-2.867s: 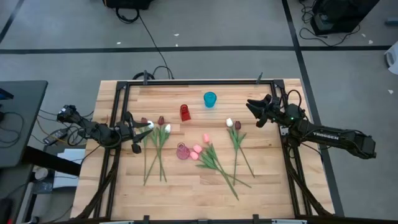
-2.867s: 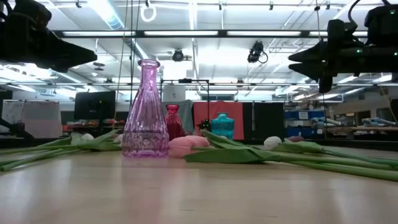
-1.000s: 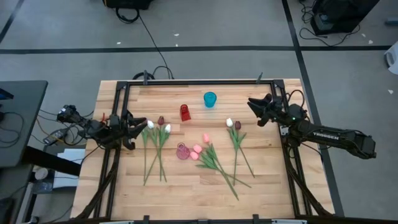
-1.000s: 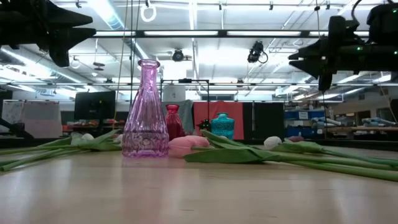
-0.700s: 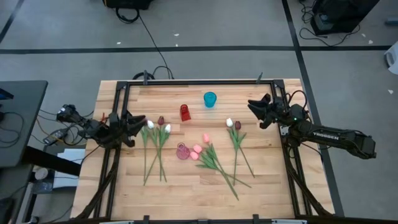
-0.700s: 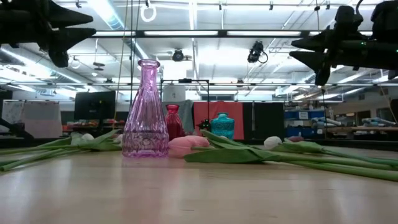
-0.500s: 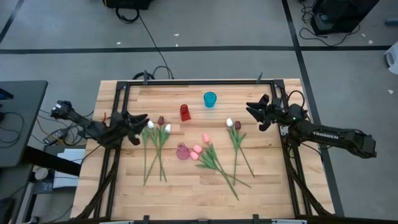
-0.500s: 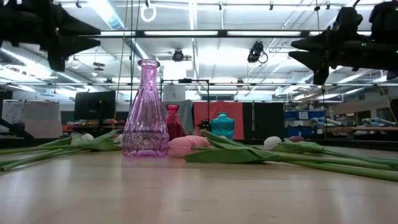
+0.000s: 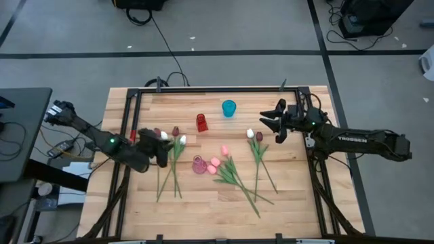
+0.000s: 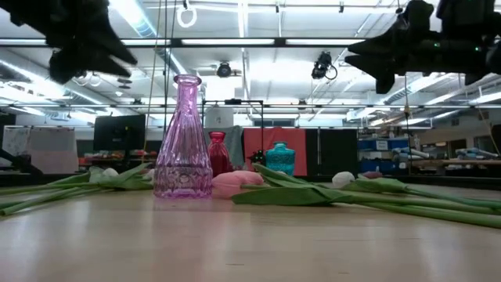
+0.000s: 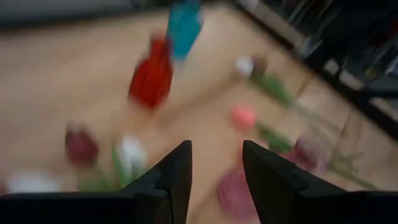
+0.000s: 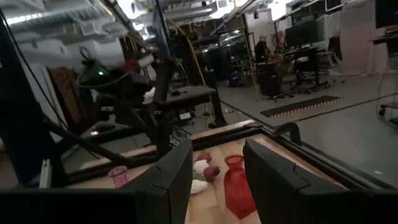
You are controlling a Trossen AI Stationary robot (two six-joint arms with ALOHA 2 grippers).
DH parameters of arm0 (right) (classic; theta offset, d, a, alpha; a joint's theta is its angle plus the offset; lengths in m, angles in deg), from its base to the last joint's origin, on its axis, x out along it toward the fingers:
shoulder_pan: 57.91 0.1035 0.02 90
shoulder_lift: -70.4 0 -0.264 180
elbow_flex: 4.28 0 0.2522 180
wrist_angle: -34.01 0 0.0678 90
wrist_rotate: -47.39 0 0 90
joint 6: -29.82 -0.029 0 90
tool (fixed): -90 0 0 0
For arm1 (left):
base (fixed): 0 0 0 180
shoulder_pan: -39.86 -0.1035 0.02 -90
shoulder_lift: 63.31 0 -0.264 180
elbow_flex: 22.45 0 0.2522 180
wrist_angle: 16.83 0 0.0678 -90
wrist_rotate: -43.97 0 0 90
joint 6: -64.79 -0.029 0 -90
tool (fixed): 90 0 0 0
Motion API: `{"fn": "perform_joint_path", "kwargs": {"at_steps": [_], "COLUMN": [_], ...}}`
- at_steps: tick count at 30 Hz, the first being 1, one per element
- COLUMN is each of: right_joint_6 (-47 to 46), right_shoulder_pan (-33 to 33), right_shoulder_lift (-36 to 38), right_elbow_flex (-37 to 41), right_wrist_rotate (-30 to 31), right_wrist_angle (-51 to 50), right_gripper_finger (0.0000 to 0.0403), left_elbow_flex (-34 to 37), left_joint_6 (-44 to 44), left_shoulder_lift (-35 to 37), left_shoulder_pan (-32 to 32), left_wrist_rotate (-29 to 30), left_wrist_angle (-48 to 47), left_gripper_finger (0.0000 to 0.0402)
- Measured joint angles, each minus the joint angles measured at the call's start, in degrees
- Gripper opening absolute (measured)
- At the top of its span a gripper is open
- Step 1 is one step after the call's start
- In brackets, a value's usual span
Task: Sort flowers into vase by color
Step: Put the left white tulip into the red flower vase
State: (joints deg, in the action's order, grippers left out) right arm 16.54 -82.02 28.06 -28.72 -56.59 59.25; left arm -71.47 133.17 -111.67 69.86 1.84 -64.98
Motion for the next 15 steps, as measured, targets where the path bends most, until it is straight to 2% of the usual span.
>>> {"fn": "perform_joint_path", "kwargs": {"at_steps": [3,6,11,15], "right_joint_6": [1.89,3.9,6.48,7.89], "right_shoulder_pan": [2.2,4.47,7.83,9.13], "right_shoulder_lift": [-2.24,-4.33,-8.09,-10.3], "right_elbow_flex": [-0.75,-0.79,-0.79,-0.79], "right_wrist_rotate": [2.06,4.63,9.88,10.73], "right_wrist_angle": [0.17,0.08,2.84,6.59], "right_gripper_finger": [0.0154,0.0154,0.0154,0.0154], "left_elbow_flex": [-1.03,-1.18,-1.18,-1.18], "left_joint_6": [10.92,16.42,24.19,25.34], "left_shoulder_lift": [-5.31,-9.17,-13.44,-16.74], "left_shoulder_pan": [0.0,0.0,-1.54,-5.21], "left_wrist_rotate": [-7.63,-14.4,-19.21,-25.2], "left_wrist_angle": [-4.79,-4.94,-7.67,-8.73], "left_gripper_finger": [0.0147,0.0147,0.0147,0.0147]}}
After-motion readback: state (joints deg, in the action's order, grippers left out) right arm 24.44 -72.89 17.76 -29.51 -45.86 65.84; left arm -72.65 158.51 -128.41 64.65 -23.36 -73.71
